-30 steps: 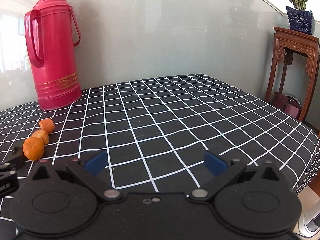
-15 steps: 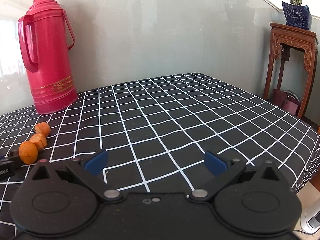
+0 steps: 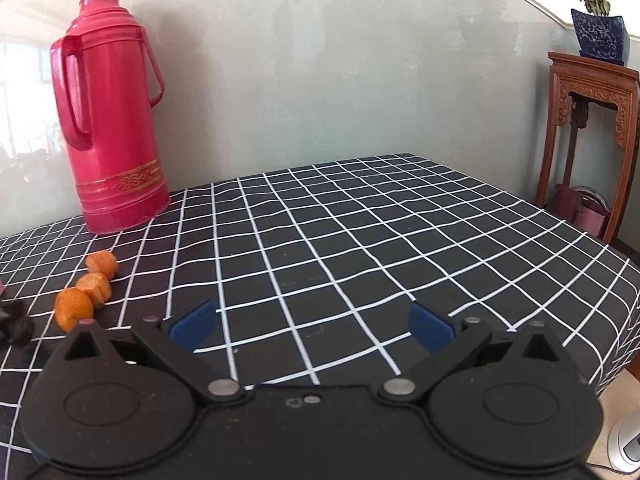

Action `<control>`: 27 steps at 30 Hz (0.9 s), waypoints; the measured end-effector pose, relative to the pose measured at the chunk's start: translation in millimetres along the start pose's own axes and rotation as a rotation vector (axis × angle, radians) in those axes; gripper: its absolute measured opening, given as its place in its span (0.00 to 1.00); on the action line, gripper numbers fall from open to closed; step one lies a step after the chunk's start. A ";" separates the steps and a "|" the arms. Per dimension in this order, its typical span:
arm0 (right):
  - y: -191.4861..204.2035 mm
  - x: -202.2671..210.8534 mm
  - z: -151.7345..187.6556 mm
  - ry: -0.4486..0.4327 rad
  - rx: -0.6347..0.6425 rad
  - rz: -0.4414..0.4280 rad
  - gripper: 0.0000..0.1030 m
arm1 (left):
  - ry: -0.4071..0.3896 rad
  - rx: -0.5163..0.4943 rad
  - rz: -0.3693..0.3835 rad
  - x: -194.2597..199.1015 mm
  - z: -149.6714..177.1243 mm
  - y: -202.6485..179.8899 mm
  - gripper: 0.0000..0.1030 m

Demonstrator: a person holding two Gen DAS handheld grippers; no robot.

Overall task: Organize fruits
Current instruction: 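Grasp the dark mangosteen with the left gripper and drop it into the tray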

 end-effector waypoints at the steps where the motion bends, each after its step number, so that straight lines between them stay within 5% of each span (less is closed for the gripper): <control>1: 2.3 1.1 0.0 -0.002 0.000 -0.009 0.94 | -0.023 0.001 -0.022 5.5 -2.9 4.8 0.16; 7: 23.6 6.2 0.0 0.002 0.007 -0.064 0.94 | -0.062 0.020 -0.118 22.0 -11.9 43.8 0.16; 12: 44.4 11.4 0.4 -0.006 0.030 -0.112 0.94 | 0.016 0.043 -0.022 21.9 -3.6 54.4 0.19; 14: 51.0 12.9 0.3 -0.015 0.047 -0.122 0.94 | 0.036 0.054 0.017 22.2 -1.4 50.1 0.32; 16: 54.7 13.8 -0.2 -0.024 0.065 -0.126 0.94 | 0.054 0.057 0.033 18.2 0.8 45.6 0.59; 23: 51.6 12.7 0.6 -0.030 0.087 -0.116 0.94 | 0.134 0.090 0.098 -4.0 11.2 23.3 0.59; 25: 47.3 11.6 0.1 -0.030 0.081 -0.108 0.94 | 0.158 0.094 0.094 -10.1 15.5 19.8 0.40; 27: 43.1 10.6 0.2 -0.028 0.074 -0.101 0.94 | 0.170 0.097 0.092 -12.2 18.9 17.0 0.37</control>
Point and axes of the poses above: each gripper's, at about its wrist camera, not at the fingertips, and x roughly against the way its jaws point, y to its left, z to its underside, the point moved 3 cm from there along -x, roughly the way its jaws point, and after that the axes turned 15 degrees about -y, right-handed, at the moved point
